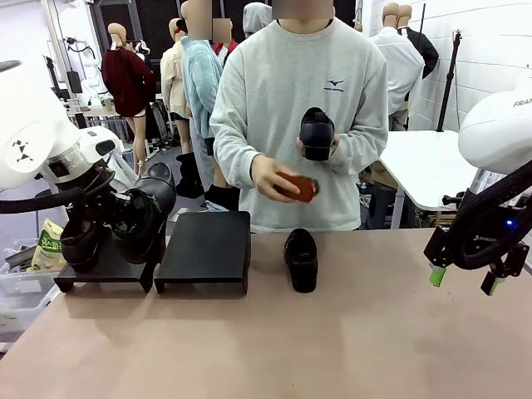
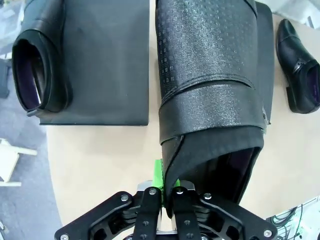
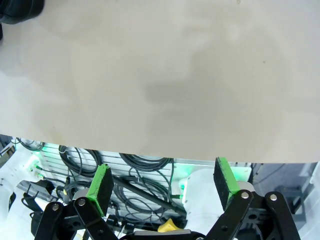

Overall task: Organize the shoes by placing them on the stand.
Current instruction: Place the Shoe from the middle of the table onto the Shoes Stand.

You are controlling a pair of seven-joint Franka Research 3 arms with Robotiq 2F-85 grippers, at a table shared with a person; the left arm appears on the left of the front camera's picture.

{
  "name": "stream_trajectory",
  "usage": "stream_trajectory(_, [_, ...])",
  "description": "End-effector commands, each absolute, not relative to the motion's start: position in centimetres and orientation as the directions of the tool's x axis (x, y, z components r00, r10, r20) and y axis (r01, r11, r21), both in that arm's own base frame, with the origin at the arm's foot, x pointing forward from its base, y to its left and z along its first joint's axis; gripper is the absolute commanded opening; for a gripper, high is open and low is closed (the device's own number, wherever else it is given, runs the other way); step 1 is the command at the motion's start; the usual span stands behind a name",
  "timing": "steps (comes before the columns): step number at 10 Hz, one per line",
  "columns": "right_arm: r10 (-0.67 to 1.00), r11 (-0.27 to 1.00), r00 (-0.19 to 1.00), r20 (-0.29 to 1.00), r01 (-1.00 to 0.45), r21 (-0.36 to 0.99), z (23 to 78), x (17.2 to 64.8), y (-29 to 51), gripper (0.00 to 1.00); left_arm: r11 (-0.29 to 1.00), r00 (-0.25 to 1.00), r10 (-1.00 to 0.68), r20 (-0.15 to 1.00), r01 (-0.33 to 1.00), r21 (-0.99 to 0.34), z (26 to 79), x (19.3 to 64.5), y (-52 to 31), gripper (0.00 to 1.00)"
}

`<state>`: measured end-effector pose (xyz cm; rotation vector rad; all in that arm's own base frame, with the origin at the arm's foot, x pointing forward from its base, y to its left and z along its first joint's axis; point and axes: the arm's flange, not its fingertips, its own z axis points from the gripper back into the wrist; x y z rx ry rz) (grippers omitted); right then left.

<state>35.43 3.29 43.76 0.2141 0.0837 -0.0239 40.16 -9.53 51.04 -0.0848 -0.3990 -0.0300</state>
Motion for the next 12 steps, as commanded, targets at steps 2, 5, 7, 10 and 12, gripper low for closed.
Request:
stream_trajectory(2, [-0.007, 0.979, 0.996, -0.090, 0.025, 0.204, 43.9, 35.5, 3.2, 1.00, 0.996, 0.887, -0.093, 0.453, 0.083, 0.044, 49.3, 41.5, -10.1, 0.00])
stream_trajectory(5, [-0.007, 0.979, 0.996, -0.090, 0.025, 0.204, 43.9, 35.5, 3.2, 1.00, 0.997, 0.876, -0.047, 0.481, 0.012, 0.075, 49.4, 46.2, -6.4, 0.00])
stream_trajectory(7, [-0.007, 0.979, 0.996, -0.090, 0.025, 0.204, 43.9, 35.5, 3.2, 1.00, 0.996, 0.892, 0.017, 0.452, -0.054, 0.071, 49.3, 48.0, -3.8, 0.00])
stream_trajectory(10, [-0.007, 0.979, 0.996, -0.090, 0.025, 0.204, 43.9, 35.5, 3.2, 1.00, 0.993, 0.925, 0.101, 0.367, -0.114, 0.014, 47.7, 49.4, -1.9, 0.00])
stream_trajectory(12, [-0.007, 0.979, 0.996, -0.090, 0.025, 0.204, 43.9, 35.5, 3.2, 1.00, 0.991, 0.924, 0.120, 0.364, -0.135, 0.016, 47.3, 49.5, -1.9, 0.00])
